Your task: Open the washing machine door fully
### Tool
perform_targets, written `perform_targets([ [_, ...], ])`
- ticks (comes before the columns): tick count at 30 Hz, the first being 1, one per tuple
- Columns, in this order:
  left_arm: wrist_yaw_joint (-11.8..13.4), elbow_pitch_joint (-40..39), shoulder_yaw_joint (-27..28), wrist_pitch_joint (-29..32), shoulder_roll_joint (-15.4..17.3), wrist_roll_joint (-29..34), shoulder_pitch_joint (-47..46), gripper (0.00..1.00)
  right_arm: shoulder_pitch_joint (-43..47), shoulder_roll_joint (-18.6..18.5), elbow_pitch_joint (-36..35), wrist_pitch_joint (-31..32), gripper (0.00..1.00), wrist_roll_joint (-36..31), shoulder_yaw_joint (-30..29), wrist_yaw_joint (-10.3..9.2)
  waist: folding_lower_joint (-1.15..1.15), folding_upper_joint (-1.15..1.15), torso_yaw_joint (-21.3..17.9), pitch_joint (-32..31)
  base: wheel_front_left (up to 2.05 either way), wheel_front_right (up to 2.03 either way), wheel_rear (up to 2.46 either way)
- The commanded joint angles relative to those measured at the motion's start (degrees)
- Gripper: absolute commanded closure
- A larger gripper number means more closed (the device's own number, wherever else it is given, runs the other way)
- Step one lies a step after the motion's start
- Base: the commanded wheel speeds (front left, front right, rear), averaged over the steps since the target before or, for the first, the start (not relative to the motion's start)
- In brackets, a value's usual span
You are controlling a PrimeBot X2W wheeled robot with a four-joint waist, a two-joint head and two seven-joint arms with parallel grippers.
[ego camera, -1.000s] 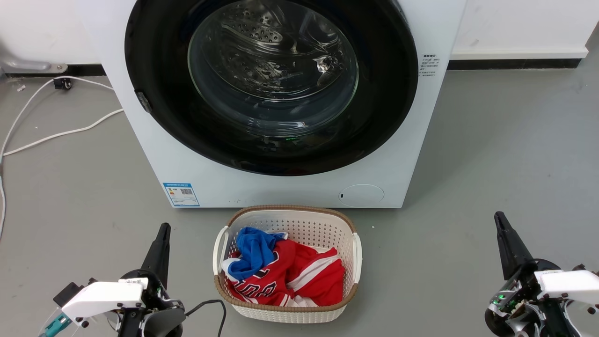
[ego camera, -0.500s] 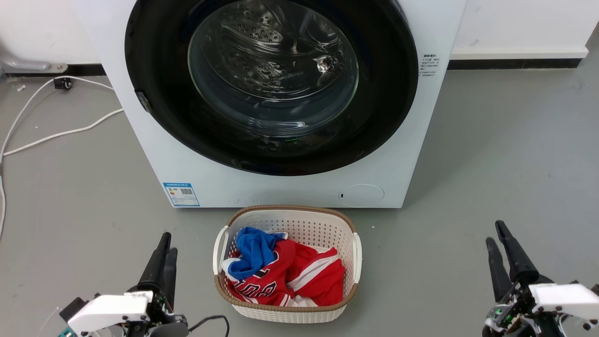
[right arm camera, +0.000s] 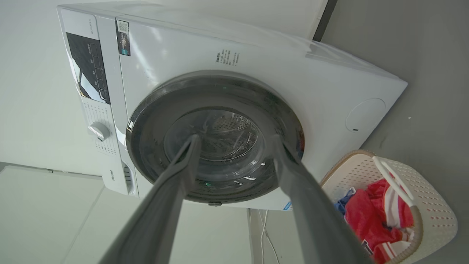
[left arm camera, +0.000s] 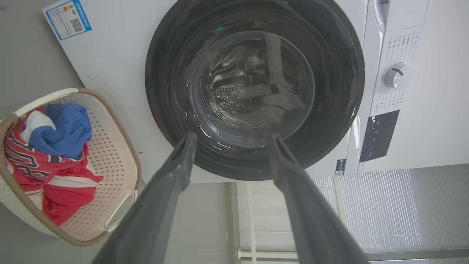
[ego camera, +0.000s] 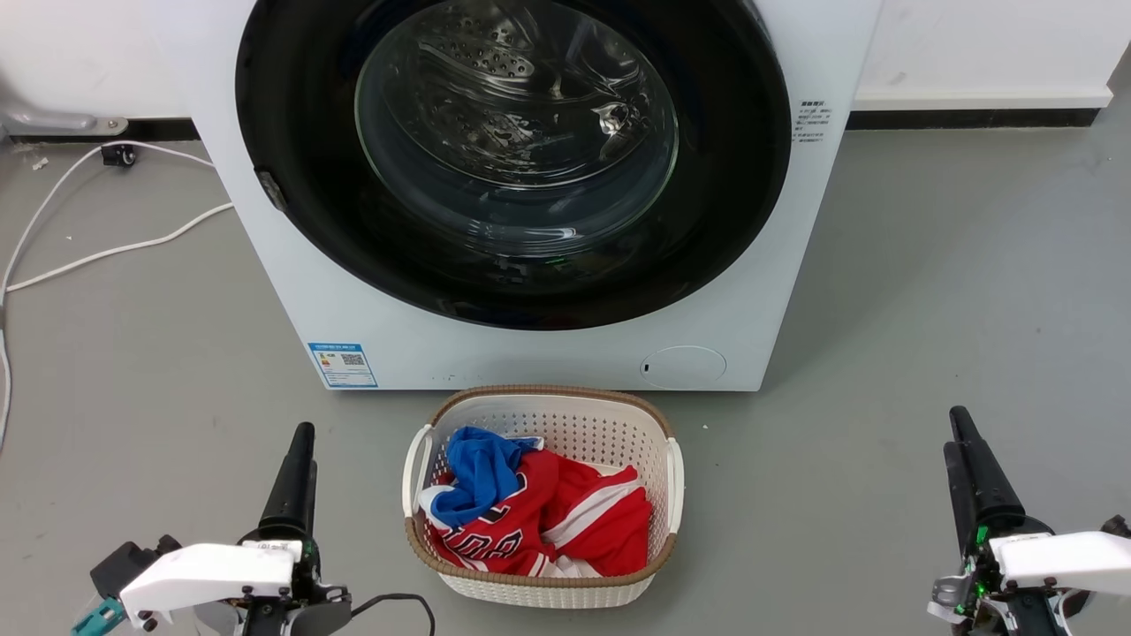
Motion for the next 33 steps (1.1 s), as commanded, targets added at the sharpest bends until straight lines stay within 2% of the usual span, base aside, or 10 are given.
perform_targets([
  [1, 0.4, -1.7, -0.2, -0.7, 0.1, 2.4, -0.6, 0.0, -0.3, -0.1, -1.9, -0.6, 0.0, -2.7, -0.1, 0.01, 0.0, 0.0, 0.0, 0.0, 0.0, 0.0, 0.0],
  [20, 5.4, -6.8, -4.5, -5.1, 0.1, 26.9, 1.0, 0.0, 2.3, 0.1, -9.6, -4.7, 0.0, -31.7, 2.6, 0.02, 0.0, 0.0, 0.2, 0.1, 0.0, 0.0, 0.0],
  [33, 6.7, -8.4, -7.4, -7.7, 0.7, 38.6, 2.1, 0.0, 4.1, 0.2, -11.4, -7.2, 0.0, -43.8, 3.3, 0.02, 0.0, 0.0, 0.3, -0.2, 0.0, 0.0, 0.0],
])
